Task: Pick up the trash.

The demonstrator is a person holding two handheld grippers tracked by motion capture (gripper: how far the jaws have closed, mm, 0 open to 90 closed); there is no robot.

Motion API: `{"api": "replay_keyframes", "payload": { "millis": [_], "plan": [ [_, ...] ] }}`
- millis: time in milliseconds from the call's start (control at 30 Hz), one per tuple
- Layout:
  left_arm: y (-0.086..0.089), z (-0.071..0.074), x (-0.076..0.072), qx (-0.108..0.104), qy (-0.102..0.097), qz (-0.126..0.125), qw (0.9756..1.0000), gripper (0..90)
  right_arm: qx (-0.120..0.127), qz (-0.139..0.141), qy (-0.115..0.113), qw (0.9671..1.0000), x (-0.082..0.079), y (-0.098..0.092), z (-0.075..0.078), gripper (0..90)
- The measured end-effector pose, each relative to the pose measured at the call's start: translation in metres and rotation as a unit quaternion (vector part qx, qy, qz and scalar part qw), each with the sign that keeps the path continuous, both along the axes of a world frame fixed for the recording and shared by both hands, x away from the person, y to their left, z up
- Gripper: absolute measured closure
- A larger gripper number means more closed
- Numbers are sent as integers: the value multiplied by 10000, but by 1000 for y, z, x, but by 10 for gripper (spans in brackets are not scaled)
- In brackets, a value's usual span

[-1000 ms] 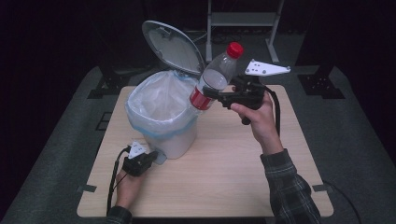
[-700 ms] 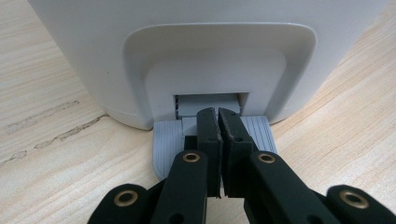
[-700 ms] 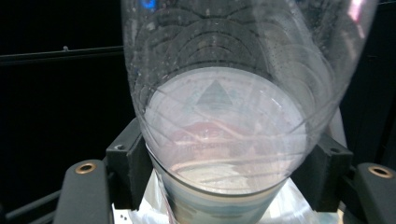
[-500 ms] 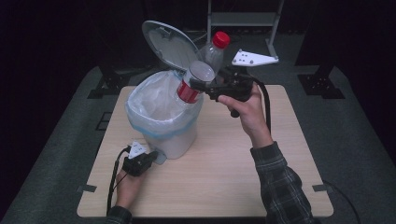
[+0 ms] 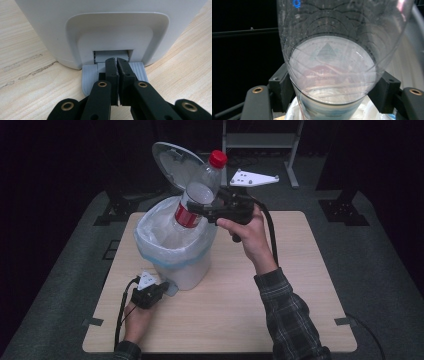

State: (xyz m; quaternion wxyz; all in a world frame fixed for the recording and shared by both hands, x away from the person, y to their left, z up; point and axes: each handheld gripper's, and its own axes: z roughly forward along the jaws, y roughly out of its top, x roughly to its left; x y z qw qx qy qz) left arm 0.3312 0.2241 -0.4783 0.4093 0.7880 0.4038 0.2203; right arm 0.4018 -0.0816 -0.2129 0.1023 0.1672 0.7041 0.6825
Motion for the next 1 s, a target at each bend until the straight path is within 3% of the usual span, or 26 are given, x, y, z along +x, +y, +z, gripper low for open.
{"api": "replay_keyframes", "payload": {
  "millis": [667, 1000],
  "plan": [
    [0, 0, 0, -4, 14, 3, 10000, 881, -181, 34, 222, 9996, 10, 27, -24, 281],
    [0, 0, 0, -4, 12, 6, 10000, 881, -343, 46, 194, 9992, 10, 39, -32, 281]
  ]
}}
